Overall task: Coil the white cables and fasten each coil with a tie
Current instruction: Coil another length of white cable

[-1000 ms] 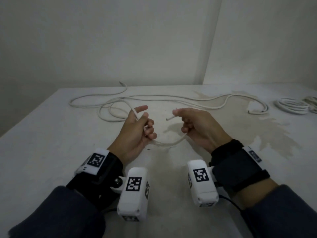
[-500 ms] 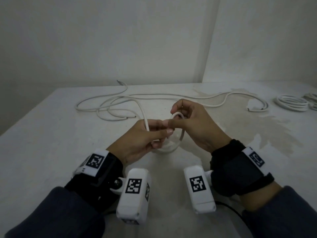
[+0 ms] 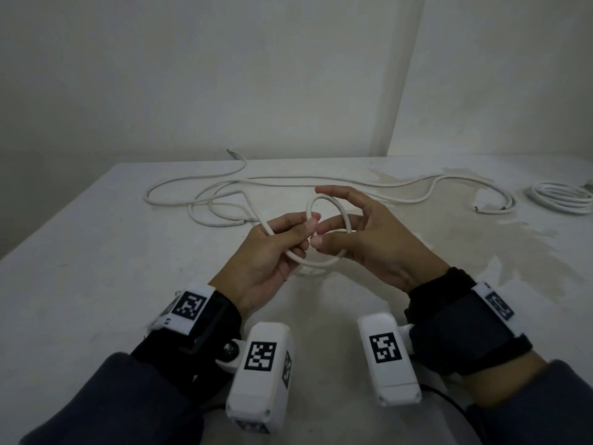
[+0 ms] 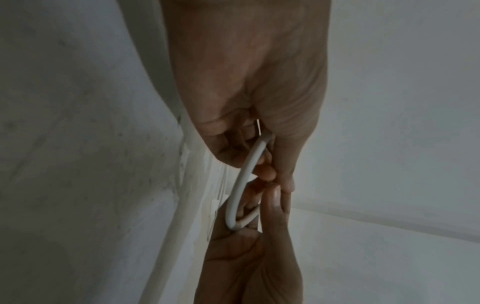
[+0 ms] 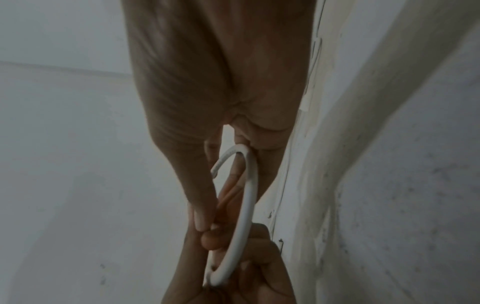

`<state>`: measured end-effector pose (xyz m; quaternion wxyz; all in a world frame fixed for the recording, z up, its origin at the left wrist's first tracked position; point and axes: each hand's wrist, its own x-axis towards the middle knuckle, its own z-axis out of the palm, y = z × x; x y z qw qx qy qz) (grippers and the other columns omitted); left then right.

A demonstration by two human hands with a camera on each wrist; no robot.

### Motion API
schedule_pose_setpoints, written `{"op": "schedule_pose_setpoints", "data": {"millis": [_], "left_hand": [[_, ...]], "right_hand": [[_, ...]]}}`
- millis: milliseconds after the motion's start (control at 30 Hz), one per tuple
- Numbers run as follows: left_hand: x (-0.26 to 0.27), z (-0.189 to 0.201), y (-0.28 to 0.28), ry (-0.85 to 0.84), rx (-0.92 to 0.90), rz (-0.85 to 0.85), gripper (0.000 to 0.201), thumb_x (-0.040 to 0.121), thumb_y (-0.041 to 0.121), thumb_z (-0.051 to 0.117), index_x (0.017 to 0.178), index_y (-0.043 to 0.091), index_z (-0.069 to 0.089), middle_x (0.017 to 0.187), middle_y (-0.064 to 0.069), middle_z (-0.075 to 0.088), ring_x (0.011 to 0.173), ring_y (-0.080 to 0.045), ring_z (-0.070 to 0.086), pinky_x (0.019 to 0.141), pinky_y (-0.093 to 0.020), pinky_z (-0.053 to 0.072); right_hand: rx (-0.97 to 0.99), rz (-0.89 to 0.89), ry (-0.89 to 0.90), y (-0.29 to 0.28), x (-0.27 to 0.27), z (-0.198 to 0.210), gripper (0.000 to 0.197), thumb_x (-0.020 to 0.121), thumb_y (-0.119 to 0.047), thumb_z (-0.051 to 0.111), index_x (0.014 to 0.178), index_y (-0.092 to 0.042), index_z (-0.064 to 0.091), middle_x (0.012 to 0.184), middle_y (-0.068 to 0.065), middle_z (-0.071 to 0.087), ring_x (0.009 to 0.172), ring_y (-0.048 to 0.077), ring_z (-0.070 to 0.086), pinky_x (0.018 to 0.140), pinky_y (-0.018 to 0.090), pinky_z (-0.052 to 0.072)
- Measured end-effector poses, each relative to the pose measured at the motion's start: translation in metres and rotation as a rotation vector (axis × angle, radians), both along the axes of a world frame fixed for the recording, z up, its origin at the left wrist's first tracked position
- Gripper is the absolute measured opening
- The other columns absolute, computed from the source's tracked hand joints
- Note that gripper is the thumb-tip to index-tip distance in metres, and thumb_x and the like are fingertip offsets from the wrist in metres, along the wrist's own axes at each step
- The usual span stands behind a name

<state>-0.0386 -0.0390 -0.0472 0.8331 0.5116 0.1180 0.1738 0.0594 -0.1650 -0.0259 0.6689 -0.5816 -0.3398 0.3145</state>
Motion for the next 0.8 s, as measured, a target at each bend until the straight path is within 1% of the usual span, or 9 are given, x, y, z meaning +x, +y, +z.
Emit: {"op": "schedule_pose_setpoints", "data": {"millis": [67, 167, 267, 333, 433, 533, 600, 700, 800], "left_hand": [[0.0, -0.001, 0.0, 0.024, 0.043, -0.016, 0.012, 0.073, 0.017, 0.069, 0.082, 0.015, 0.077, 0.081, -0.007, 0.057, 0.068, -0.008, 0.048, 0.057, -0.013, 0.045], [-0.001, 0.0, -0.001, 0.05, 0.042, -0.01, 0.012, 0.075, 0.02, 0.068, 0.082, 0.014, 0.075, 0.069, -0.001, 0.056, 0.057, -0.006, 0.045, 0.052, -0.014, 0.042], [-0.002, 0.001, -0.001, 0.079, 0.093, 0.031, 0.019, 0.079, 0.031, 0.066, 0.081, 0.014, 0.073, 0.074, -0.008, 0.062, 0.064, -0.017, 0.053, 0.056, -0.024, 0.044], [-0.004, 0.004, -0.001, 0.098, 0.158, 0.037, 0.019, 0.087, 0.026, 0.062, 0.079, 0.009, 0.069, 0.063, -0.004, 0.065, 0.054, -0.013, 0.058, 0.048, -0.019, 0.045], [-0.006, 0.006, 0.002, 0.117, 0.219, 0.033, 0.017, 0.091, 0.016, 0.06, 0.079, 0.005, 0.064, 0.054, 0.0, 0.06, 0.045, -0.008, 0.055, 0.043, -0.017, 0.041], [-0.004, 0.005, 0.006, 0.122, 0.239, 0.092, 0.024, 0.09, 0.018, 0.061, 0.068, 0.011, 0.057, 0.05, 0.003, 0.049, 0.044, -0.006, 0.045, 0.045, -0.017, 0.036], [-0.003, 0.005, 0.006, 0.091, 0.216, 0.088, 0.024, 0.091, 0.016, 0.06, 0.068, 0.012, 0.054, 0.052, 0.004, 0.053, 0.048, -0.004, 0.049, 0.046, -0.014, 0.039], [-0.005, 0.007, 0.002, 0.015, 0.101, -0.049, 0.012, 0.091, 0.008, 0.056, 0.08, 0.009, 0.059, 0.074, -0.004, 0.068, 0.072, -0.011, 0.066, 0.067, -0.016, 0.056], [-0.005, 0.008, 0.0, -0.037, 0.022, -0.102, 0.005, 0.084, 0.002, 0.058, 0.089, 0.001, 0.059, 0.087, -0.012, 0.071, 0.085, -0.018, 0.071, 0.082, -0.023, 0.056]], "right_hand": [[0.02, 0.003, 0.026, 0.0, 0.001, 0.0, 0.062, 0.067, 0.012, 0.074, 0.118, -0.023, 0.063, 0.078, 0.012, 0.069, 0.074, 0.022, 0.067, 0.074, 0.034, 0.055], [-0.015, -0.002, -0.029, 0.0, 0.003, -0.001, 0.062, 0.068, 0.014, 0.073, 0.116, -0.023, 0.065, 0.076, 0.01, 0.066, 0.073, 0.023, 0.062, 0.072, 0.035, 0.05], [-0.091, 0.074, -0.188, 0.0, 0.0, -0.002, 0.061, 0.067, 0.017, 0.071, 0.114, -0.022, 0.066, 0.084, 0.016, 0.068, 0.078, 0.029, 0.066, 0.077, 0.037, 0.054], [-0.14, 0.152, -0.266, 0.0, -0.004, -0.001, 0.061, 0.067, 0.019, 0.069, 0.115, -0.017, 0.064, 0.101, 0.022, 0.068, 0.092, 0.032, 0.067, 0.084, 0.04, 0.055], [-0.176, 0.207, -0.268, -0.001, -0.003, 0.001, 0.064, 0.07, 0.022, 0.064, 0.121, -0.016, 0.062, 0.105, 0.018, 0.068, 0.094, 0.021, 0.066, 0.083, 0.032, 0.055], [-0.109, 0.129, -0.166, -0.005, 0.006, 0.001, 0.066, 0.073, 0.019, 0.066, 0.123, -0.023, 0.061, 0.095, 0.016, 0.064, 0.089, 0.02, 0.063, 0.083, 0.033, 0.052], [-0.036, 0.021, -0.07, -0.007, 0.013, 0.002, 0.066, 0.072, 0.018, 0.066, 0.121, -0.026, 0.062, 0.091, 0.013, 0.062, 0.082, 0.021, 0.06, 0.078, 0.032, 0.051], [0.105, -0.117, 0.119, -0.008, 0.02, 0.004, 0.058, 0.077, 0.02, 0.058, 0.12, -0.019, 0.061, 0.092, 0.018, 0.06, 0.081, 0.023, 0.059, 0.074, 0.026, 0.051], [0.22, -0.159, 0.302, -0.003, 0.018, 0.002, 0.044, 0.082, 0.016, 0.056, 0.119, -0.008, 0.059, 0.087, 0.016, 0.066, 0.079, 0.022, 0.063, 0.072, 0.025, 0.054]]}}
